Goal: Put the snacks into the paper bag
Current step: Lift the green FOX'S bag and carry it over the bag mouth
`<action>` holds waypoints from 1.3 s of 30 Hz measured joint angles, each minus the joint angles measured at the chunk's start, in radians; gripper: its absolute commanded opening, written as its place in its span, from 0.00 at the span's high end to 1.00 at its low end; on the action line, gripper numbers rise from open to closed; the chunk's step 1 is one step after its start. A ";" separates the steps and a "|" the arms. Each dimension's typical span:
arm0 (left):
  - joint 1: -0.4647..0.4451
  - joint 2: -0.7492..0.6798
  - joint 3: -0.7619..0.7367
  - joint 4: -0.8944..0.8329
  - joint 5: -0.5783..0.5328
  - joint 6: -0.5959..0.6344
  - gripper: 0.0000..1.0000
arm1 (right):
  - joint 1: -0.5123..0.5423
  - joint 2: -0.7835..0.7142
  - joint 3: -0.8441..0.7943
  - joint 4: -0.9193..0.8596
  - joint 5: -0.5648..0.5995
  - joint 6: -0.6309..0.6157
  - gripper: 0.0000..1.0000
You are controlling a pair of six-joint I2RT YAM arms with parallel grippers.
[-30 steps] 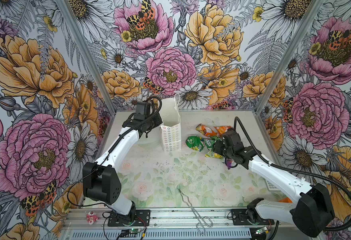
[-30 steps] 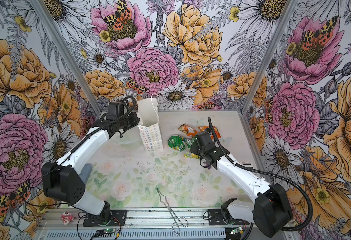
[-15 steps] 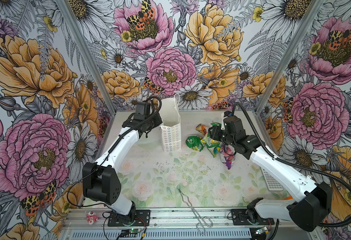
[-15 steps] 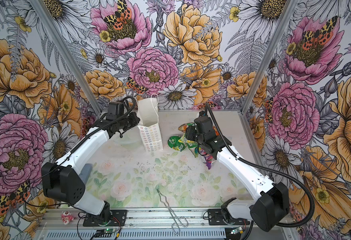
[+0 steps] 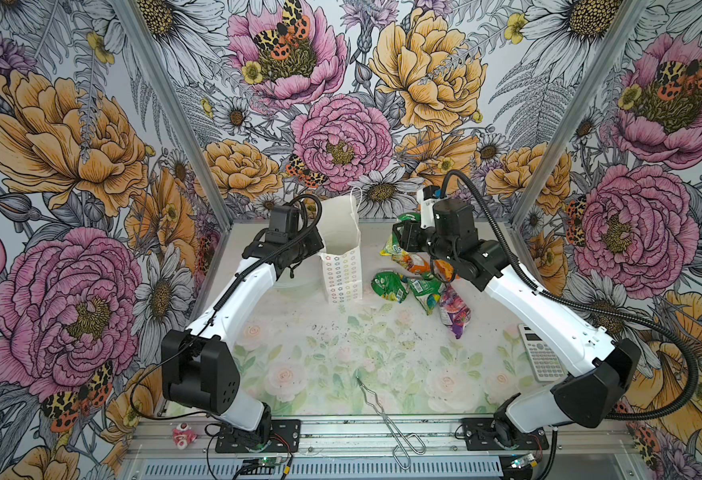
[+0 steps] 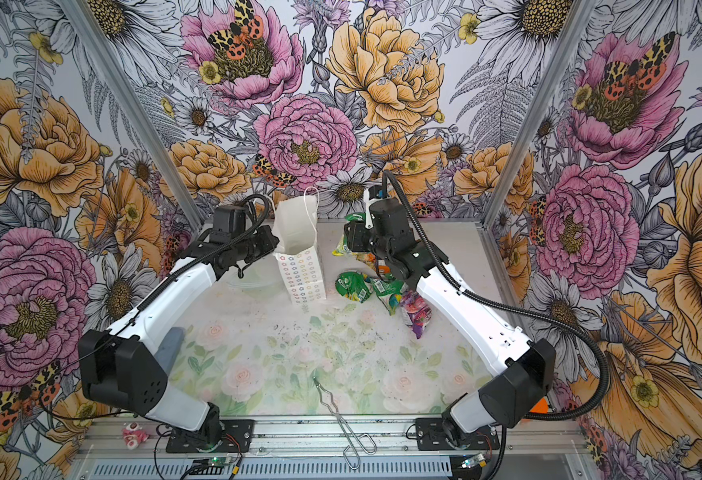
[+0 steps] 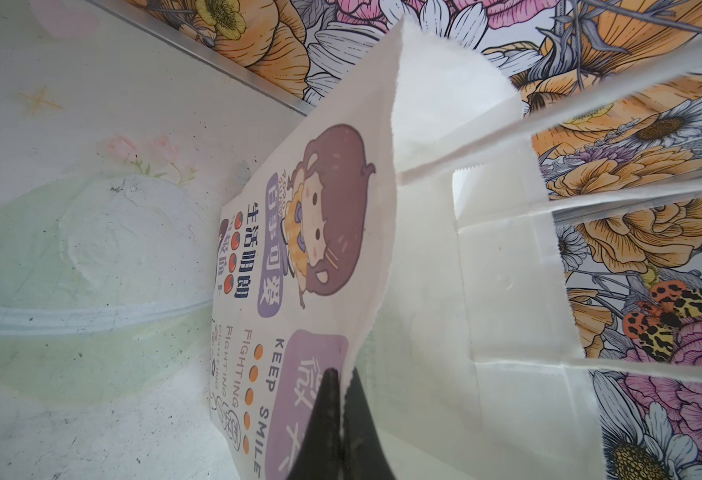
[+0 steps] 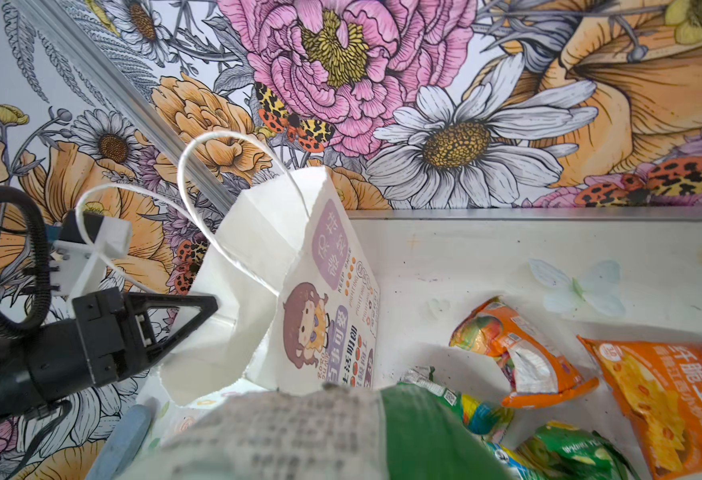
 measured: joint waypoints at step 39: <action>0.002 -0.038 -0.049 0.050 0.053 -0.014 1.00 | 0.124 0.543 0.721 0.014 -0.097 -0.045 0.54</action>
